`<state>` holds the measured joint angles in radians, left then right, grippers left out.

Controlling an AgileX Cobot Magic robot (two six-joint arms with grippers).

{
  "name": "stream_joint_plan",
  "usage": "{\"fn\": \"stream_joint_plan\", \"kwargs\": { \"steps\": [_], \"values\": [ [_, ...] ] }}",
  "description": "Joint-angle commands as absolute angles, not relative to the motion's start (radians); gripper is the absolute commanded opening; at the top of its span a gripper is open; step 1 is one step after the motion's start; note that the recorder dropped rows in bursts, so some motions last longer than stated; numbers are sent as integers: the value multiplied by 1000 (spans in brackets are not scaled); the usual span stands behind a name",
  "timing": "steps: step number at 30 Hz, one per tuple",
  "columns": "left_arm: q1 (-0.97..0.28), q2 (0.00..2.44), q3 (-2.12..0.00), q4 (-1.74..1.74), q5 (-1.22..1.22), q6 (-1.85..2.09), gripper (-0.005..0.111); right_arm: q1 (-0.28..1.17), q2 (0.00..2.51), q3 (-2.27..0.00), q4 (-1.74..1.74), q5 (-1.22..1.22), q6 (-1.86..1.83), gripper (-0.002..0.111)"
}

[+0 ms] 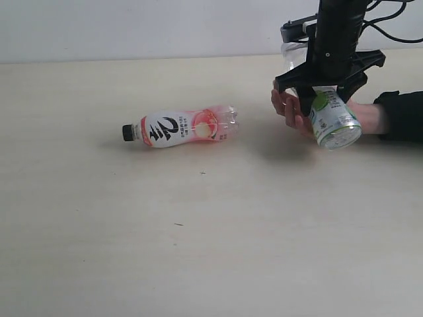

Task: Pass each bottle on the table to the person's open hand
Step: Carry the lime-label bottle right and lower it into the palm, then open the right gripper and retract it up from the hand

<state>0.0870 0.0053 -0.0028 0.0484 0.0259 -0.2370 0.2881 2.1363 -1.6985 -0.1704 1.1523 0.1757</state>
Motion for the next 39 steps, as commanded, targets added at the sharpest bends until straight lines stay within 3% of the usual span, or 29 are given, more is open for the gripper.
{"fn": "stream_joint_plan", "kwargs": {
  "steps": [1,7,10,27,30,39],
  "values": [
    [89,0,0,48,20,-243,1,282,2139,-1706,-188,1154,182,44],
    [89,0,0,48,20,-243,1,285,2139,-1706,-188,1153,175,75],
    [89,0,0,48,20,-243,1,285,2139,-1706,-191,1153,175,84],
    [89,0,0,48,20,-243,1,285,1958,-1706,-153,1119,118,86],
    [89,0,0,48,20,-243,1,285,1882,-1706,-110,1111,114,75],
    [89,0,0,48,20,-243,1,285,1524,-1516,11,1037,-14,0]
  ]
}}
